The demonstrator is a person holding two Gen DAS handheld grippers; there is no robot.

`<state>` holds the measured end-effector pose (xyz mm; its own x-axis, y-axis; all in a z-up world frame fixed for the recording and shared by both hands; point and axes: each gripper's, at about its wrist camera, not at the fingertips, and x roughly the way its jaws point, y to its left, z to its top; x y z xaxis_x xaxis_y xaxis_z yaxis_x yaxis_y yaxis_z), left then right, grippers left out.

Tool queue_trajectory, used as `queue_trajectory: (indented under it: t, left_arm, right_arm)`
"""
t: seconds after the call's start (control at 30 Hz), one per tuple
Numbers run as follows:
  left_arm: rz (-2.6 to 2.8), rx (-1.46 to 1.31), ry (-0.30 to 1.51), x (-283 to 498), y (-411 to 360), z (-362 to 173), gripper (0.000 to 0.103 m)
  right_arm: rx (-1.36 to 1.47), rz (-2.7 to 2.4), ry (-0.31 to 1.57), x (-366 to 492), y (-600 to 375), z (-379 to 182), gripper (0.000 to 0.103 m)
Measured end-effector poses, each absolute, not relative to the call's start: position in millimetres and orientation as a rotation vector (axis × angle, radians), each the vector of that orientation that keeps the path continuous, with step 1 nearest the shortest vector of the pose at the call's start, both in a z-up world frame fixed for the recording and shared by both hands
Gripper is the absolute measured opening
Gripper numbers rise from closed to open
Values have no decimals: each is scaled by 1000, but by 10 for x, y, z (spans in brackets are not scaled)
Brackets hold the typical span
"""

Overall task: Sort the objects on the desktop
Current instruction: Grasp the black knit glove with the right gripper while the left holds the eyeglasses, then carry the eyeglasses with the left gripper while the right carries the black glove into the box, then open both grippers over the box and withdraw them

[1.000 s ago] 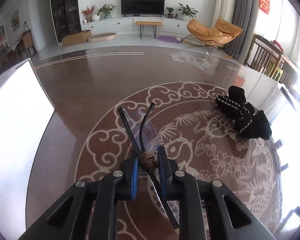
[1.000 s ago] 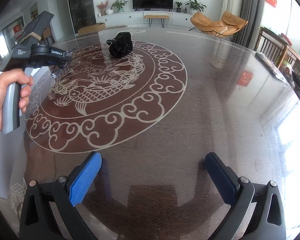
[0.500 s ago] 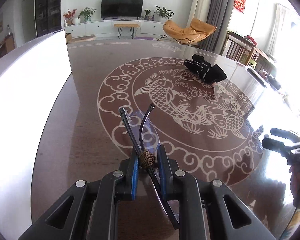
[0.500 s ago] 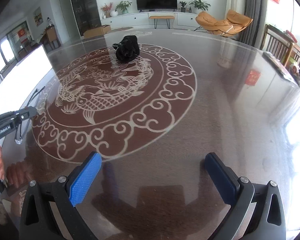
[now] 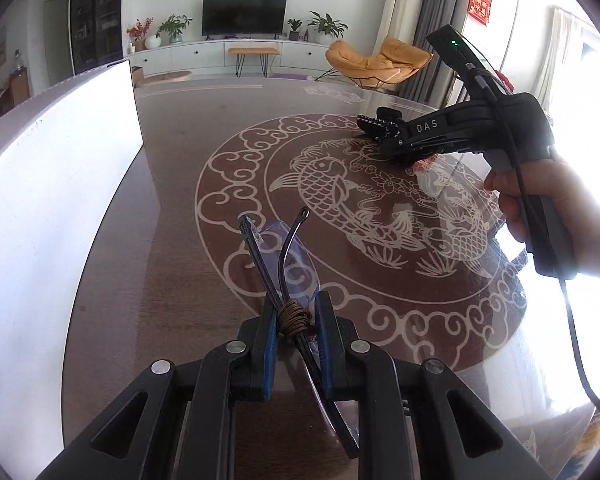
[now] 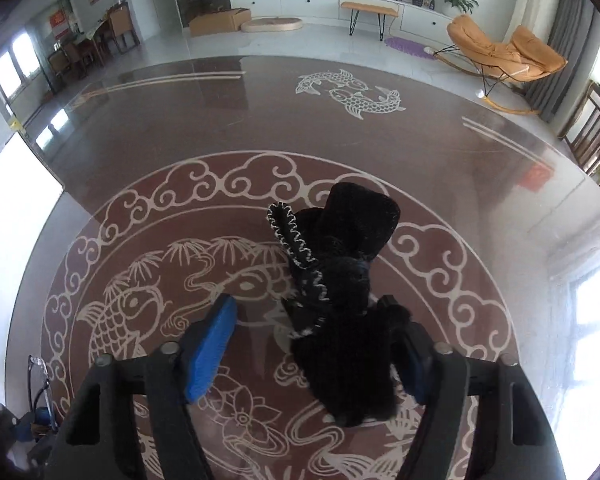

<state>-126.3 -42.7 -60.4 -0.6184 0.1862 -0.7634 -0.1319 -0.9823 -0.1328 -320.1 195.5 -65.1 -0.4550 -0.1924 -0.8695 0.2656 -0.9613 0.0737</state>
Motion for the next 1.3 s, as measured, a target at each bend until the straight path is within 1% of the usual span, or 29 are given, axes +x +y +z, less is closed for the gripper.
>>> queue_trajectory:
  t: [0.03,0.17,0.23,0.37,0.43,0.53,0.63,0.73,0.83,0.93,1.03,1.1,1.2,1.27,1.3]
  left_arm:
    - [2672,-1273,-104,-1272,-439,-603,17]
    - [2668,-1270,-113,-1281,-446,-596,17]
    - [2663,-1260,-173,-1248,-509,-591,17]
    - [2667,-1213,-285,-952,-606,-504,17]
    - [2675,-1169,-285,-757,-592,-375,17]
    - [2696,-1078,-306,-474,-638,-57,17]
    - [2728,-993,-374,-210,-855,317,17]
    - [2799,-927,-426,28,-1242,673,17]
    - [2901,-939,-473,182,-1753,874,17]
    - [3008,-1058,-489,252,-2285,847,17]
    - [3049,-1242,-529,247,-2736,641,17]
    - [3048,-1358,-535,268,-2989,464,17]
    - [3018,-1489,-569,260,-3172,236,17]
    - [2998,-1548,-602,253,-3231,118,19]
    - [2983,-1557,-629,266,-3242,93,20]
  right_arm:
    - [1450,-2456,61,-3118,1969,-643,35]
    - [1371,-2418,5,-2447,2040,-613,35]
    - [1346,-2399,-14,-1984,2114,-599,35]
    - [1273,-2377,5,-1141,2195,-533,36]
    - [1248,-2373,17,-862,2208,-490,36]
    - [1194,-2380,66,-609,2136,-357,36]
    - [1103,-2375,88,-490,1945,-96,36]
    - [1003,-2340,79,-442,1610,251,36]
    - [918,-2266,80,-411,1051,557,36]
    - [868,-2168,100,-408,399,736,36]
    - [869,-2084,143,-450,-246,766,36]
    - [920,-2033,170,-535,-632,675,36]
    - [997,-1979,260,-618,-1118,448,37]
    - [1075,-1924,334,-677,-1354,261,40]
    - [1130,-1901,366,-727,-1440,157,49]
